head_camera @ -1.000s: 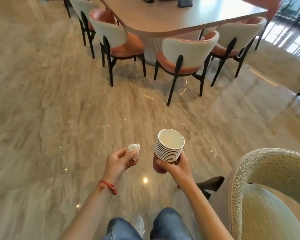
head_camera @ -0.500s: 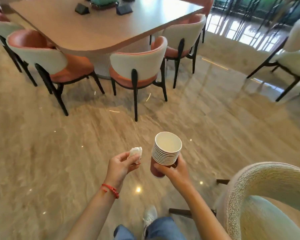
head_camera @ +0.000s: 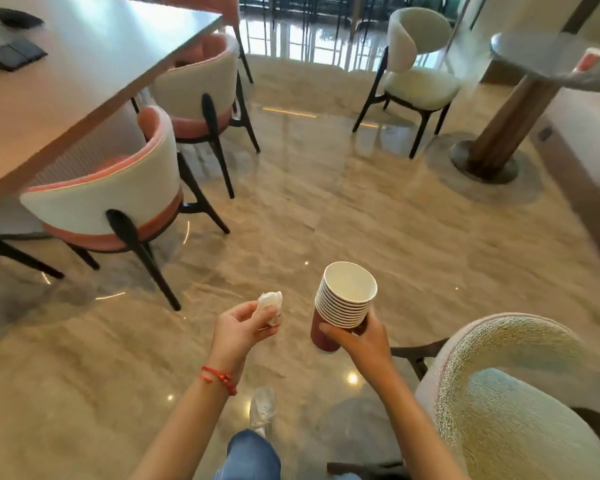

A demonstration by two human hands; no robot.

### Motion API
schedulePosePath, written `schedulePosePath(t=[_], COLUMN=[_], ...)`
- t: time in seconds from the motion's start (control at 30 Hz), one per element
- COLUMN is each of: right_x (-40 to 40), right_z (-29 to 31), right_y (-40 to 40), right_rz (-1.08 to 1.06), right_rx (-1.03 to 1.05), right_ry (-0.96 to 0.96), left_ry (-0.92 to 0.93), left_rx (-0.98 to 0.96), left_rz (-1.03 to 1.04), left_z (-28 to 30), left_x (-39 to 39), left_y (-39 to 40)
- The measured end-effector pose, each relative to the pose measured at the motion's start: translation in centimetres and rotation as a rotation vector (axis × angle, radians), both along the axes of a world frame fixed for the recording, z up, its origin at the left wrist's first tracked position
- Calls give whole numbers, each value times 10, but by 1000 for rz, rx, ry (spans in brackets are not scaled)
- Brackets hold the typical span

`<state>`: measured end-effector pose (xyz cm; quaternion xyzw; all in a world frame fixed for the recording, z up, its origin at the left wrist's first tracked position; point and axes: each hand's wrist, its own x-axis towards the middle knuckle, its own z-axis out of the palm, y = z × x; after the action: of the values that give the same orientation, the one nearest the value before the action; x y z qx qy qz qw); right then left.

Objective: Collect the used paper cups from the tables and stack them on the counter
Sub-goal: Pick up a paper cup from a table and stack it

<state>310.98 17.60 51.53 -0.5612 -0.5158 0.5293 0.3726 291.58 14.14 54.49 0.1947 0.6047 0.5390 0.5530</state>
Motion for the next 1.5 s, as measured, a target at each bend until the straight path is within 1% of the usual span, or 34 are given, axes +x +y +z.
schedulePosePath(t=[0.23, 0.47, 0.7, 0.9, 1.17, 1.37, 1.5], right_x=[-35, -37, -8, 30, 68, 92, 106], right_z=[9, 5, -7, 4, 2, -6, -1], right_y=[95, 182, 315, 434, 564, 688, 776], right_rz=[-152, -241, -290, -294, -337, -395, -423], right_rx=[32, 6, 42, 61, 56, 56, 64], right_ry=[24, 54, 69, 75, 67, 72, 69], left_ry=[14, 7, 4, -7, -17, -13, -14], left_rx=[27, -4, 1, 12, -2, 20, 10], left_rz=[-157, -246, -270, -274, -307, -373, -401], left_z=[5, 1, -11, 1, 0, -10, -6], left_x=[-41, -42, -8, 30, 68, 93, 113], left_y=[123, 232, 368, 484, 626, 759, 854])
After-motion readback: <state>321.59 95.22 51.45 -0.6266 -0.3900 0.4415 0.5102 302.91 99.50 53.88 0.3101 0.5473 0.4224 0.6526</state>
